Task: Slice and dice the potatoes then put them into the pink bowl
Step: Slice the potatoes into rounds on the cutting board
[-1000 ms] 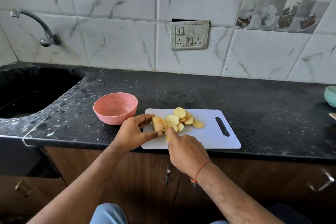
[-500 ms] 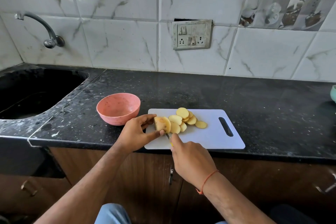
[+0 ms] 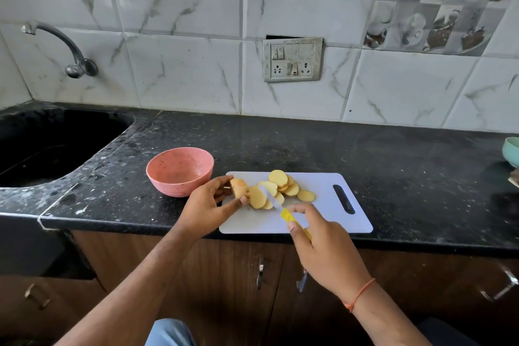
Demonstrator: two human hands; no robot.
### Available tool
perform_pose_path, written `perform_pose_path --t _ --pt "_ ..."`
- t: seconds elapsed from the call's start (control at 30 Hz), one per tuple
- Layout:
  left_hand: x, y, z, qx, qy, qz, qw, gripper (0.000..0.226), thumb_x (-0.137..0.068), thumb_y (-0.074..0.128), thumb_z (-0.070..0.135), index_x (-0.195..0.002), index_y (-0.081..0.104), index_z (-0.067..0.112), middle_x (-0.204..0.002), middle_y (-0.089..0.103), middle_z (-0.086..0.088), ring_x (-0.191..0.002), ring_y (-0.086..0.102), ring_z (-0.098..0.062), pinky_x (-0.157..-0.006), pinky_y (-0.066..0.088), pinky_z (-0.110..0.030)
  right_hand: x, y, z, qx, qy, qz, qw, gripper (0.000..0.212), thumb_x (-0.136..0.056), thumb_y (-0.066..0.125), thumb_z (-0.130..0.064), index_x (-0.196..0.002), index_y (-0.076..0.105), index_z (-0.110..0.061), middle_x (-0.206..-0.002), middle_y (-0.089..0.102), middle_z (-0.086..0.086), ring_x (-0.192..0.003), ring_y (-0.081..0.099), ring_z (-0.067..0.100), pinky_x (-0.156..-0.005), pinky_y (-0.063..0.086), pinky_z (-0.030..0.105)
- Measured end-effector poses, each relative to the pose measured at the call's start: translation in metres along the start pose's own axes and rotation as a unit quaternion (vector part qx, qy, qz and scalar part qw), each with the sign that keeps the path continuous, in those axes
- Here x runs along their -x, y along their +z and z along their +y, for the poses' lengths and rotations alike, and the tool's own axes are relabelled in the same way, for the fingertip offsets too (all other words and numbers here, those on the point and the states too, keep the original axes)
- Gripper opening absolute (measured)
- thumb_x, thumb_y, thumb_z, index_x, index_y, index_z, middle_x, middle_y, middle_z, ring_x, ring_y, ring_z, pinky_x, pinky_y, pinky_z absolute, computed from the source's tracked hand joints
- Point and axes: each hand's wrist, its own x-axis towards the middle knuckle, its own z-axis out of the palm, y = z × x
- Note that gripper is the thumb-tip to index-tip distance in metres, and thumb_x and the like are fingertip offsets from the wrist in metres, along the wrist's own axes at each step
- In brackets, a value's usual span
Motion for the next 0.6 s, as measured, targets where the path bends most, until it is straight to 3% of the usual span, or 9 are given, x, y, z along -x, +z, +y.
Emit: perform_pose_path --t 0.1,0.2,0.3,0.5,0.6 --pt "0.000 -0.001 0.001 -0.010 0.002 0.004 1.000 0.081 -0.085 0.086 0.051 -0.153 0.054 0.019 -0.135 0.069 0.015 -0.123 0.065 0.003 -0.107 0.055 -0.029 -0.019 0.010 0.016 -0.112 0.047 0.037 0.992 0.018 -0.105 0.051 -0.044 -0.119 0.060 -0.037 -0.052 0.050 -0.008 -0.048 0.047 0.011 -0.047 0.031 0.025" --pt "0.001 0.000 0.001 -0.019 0.013 0.000 1.000 0.080 -0.089 0.083 0.049 -0.155 0.051 0.018 -0.137 0.067 0.017 -0.124 0.063 0.005 -0.108 0.054 -0.027 -0.039 0.023 0.025 -0.212 0.107 0.087 0.968 0.019 -0.106 0.055 -0.039 -0.104 0.071 -0.029 -0.054 0.052 -0.008 -0.052 0.049 0.013 -0.056 0.046 0.038" --pt "0.002 0.002 -0.003 -0.060 0.037 -0.003 0.998 0.086 -0.087 0.080 0.059 -0.157 0.048 0.018 -0.143 0.062 0.015 -0.130 0.060 0.003 -0.111 0.053 -0.031 -0.051 0.028 0.033 -0.278 0.150 0.096 0.944 0.024 -0.106 0.056 -0.036 -0.095 0.074 -0.026 -0.051 0.048 -0.009 -0.051 0.045 0.014 -0.055 0.044 0.036" --pt "-0.011 0.005 -0.009 -0.097 0.051 -0.004 0.994 0.083 -0.088 0.082 0.051 -0.156 0.048 0.018 -0.143 0.061 0.012 -0.132 0.058 -0.001 -0.114 0.051 -0.036 -0.073 0.031 0.038 -0.295 0.189 0.064 0.934 0.029 -0.108 0.053 -0.037 -0.092 0.073 -0.022 -0.053 0.053 -0.003 -0.047 0.045 0.010 -0.046 0.037 0.025" --pt "-0.012 0.004 -0.012 -0.092 0.049 -0.006 0.994 0.088 -0.084 0.080 0.061 -0.155 0.048 0.019 -0.142 0.062 0.012 -0.133 0.058 -0.002 -0.115 0.051 -0.037 -0.083 0.031 0.041 -0.288 0.190 0.053 0.937 0.026 -0.109 0.050 -0.035 -0.100 0.068 -0.019 -0.057 0.057 -0.003 -0.049 0.047 0.009 -0.048 0.038 0.022"
